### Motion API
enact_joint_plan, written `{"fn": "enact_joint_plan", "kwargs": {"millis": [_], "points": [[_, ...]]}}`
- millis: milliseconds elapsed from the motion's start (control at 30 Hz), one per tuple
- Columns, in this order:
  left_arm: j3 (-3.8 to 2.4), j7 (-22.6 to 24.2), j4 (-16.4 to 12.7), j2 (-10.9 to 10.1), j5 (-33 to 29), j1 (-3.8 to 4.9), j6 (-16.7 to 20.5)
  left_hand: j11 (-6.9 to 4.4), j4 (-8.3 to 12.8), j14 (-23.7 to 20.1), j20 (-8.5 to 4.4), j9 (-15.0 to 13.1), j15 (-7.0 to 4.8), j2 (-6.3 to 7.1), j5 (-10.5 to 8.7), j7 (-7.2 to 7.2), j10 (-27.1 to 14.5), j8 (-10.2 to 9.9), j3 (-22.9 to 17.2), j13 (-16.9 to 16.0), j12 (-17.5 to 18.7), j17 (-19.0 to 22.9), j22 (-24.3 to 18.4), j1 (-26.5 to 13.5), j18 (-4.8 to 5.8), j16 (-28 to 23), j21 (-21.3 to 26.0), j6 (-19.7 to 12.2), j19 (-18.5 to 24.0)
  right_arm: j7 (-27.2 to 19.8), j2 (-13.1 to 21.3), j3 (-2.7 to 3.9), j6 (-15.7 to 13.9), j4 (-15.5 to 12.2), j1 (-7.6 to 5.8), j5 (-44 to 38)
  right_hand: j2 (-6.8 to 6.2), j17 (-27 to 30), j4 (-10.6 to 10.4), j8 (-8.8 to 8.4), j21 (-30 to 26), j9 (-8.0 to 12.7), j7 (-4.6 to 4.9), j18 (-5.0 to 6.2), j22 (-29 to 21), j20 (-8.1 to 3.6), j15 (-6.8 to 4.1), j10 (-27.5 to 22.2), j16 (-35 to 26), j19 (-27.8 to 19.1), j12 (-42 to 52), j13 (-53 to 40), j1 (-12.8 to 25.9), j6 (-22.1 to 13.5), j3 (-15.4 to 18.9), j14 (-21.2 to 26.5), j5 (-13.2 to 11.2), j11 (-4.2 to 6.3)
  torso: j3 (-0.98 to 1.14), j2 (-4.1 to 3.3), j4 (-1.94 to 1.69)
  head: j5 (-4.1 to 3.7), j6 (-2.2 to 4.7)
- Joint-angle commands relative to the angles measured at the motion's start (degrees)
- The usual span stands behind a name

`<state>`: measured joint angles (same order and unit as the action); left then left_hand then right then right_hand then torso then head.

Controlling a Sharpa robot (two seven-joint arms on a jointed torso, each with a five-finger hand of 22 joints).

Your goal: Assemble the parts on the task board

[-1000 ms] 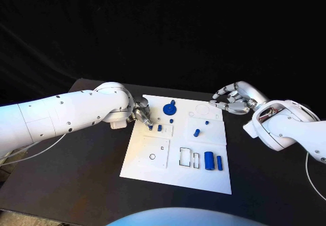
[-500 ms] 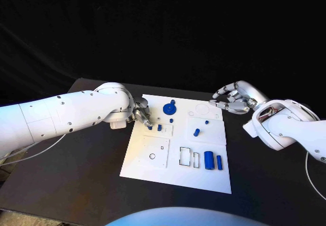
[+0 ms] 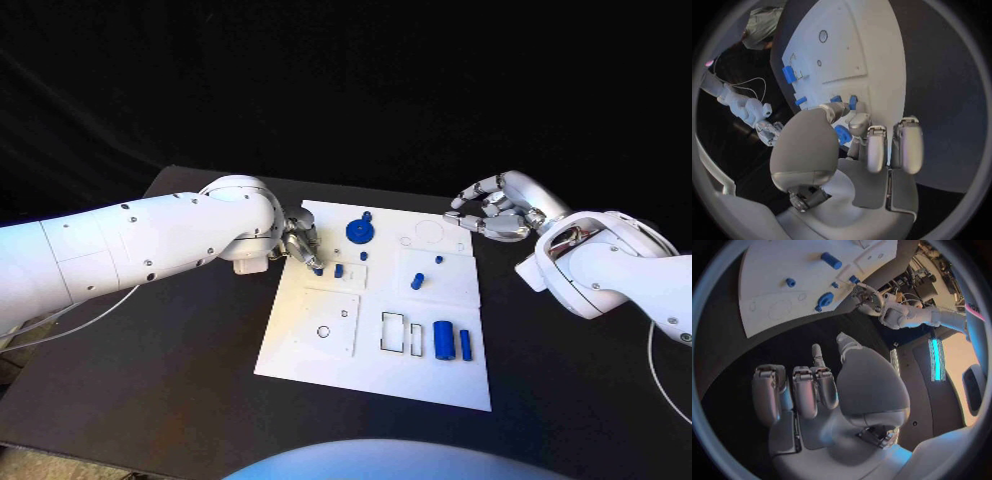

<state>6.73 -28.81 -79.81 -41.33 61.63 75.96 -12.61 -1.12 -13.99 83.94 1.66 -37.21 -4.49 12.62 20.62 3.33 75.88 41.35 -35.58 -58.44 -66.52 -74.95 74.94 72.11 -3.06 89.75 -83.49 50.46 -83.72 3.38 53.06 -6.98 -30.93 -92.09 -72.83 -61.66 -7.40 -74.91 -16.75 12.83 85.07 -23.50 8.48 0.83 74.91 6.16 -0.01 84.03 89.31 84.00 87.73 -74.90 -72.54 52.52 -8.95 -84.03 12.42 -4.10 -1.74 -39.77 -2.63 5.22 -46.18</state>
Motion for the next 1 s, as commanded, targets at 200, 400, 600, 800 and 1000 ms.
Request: {"fn": "enact_joint_plan", "kwargs": {"millis": [200,400,600,800,1000], "points": [[0.1,-0.1,-0.2,0.3,-0.3,-0.16,-1.1,-0.06,9.2,6.1,-0.23,-0.1,-0.1,0.06,0.4,-0.05,0.5,0.4,-9.9,-0.3,-0.3,-15.1,2.6,0.0,0.32,0.2,-0.3,0.4,-0.8,-0.4,0.0,0.0,0.0,-0.1,0.04,-0.6,0.46,-12.3,0.2,0.24,-0.1,0.1,-0.16,0.56,11.1,-0.54,-0.38,3.6,-0.2,3.2,0.0,-12.6,-0.1,0.2,0.1,-5.3,0.4,0.39,0.0,-0.04,0.03,0.02,0.01],[0.2,-0.1,0.1,0.6,-1.1,-0.2,-1.0,-0.61,8.0,6.1,-0.36,-0.4,-0.45,1.1,0.03,-0.84,1.5,0.7,-8.9,-1.1,-0.9,-15.1,2.9,-3.0,0.37,0.2,-0.5,1.2,-0.9,-0.4,0.0,0.0,0.0,0.0,0.04,-0.6,0.46,-12.3,0.2,0.24,-0.1,0.1,-0.16,0.56,11.1,-0.54,-0.38,3.6,-0.2,3.2,0.0,-12.6,-0.1,0.2,0.1,-5.3,0.4,0.39,0.0,-0.05,0.07,-0.04,-0.14],[0.4,-0.1,0.4,0.8,-1.5,-0.29,-0.9,-0.99,6.6,6.1,-0.67,-0.4,-0.8,1.17,-0.12,-1.38,1.7,0.7,-7.4,-1.3,-1.0,-15.1,3.0,-5.0,0.39,0.2,-0.5,1.7,-1.0,-0.4,0.0,0.0,0.0,0.0,0.04,-0.6,0.47,-12.2,0.2,0.25,-0.1,0.1,-0.16,0.58,11.1,-0.54,-0.38,3.6,-0.2,3.1,0.0,-12.6,-0.2,0.2,0.1,-5.3,0.4,0.39,0.04,-0.04,0.13,-0.1,-0.17],[0.51,-0.1,0.7,1.0,-1.6,-0.33,-0.9,-1.17,5.5,6.1,-0.85,-0.4,-0.98,1.2,-0.2,-1.61,1.9,0.6,-6.4,-1.7,-1.3,-15.1,3.0,-6.3,0.4,0.2,-0.5,2.2,-1.0,-0.4,0.1,0.0,0.0,0.0,0.04,-0.6,0.47,-12.2,0.2,0.25,-0.1,0.1,-0.16,0.58,11.1,-0.54,-0.38,3.6,-0.2,3.1,0.0,-12.6,-0.2,0.2,0.1,-5.3,0.4,0.39,0.03,-0.02,0.08,-0.16,-0.15],[0.55,-0.2,1.0,1.1,-1.6,-0.34,-0.7,-1.24,4.9,6.1,-0.91,-0.3,-1.04,1.26,-0.24,-1.7,1.9,0.6,-5.8,-1.8,-1.4,-15.1,3.0,-6.9,0.41,0.2,-0.5,2.4,-1.0,-0.4,0.1,0.0,-0.1,0.0,0.04,-0.6,0.46,-12.2,0.2,0.26,-0.2,0.1,-0.16,0.59,11.0,-0.55,-0.38,3.6,-0.3,3.1,-0.1,-12.5,-0.1,0.2,0.2,-5.3,0.4,0.39,0.03,-0.01,0.02,-0.22,-0.21]]}}
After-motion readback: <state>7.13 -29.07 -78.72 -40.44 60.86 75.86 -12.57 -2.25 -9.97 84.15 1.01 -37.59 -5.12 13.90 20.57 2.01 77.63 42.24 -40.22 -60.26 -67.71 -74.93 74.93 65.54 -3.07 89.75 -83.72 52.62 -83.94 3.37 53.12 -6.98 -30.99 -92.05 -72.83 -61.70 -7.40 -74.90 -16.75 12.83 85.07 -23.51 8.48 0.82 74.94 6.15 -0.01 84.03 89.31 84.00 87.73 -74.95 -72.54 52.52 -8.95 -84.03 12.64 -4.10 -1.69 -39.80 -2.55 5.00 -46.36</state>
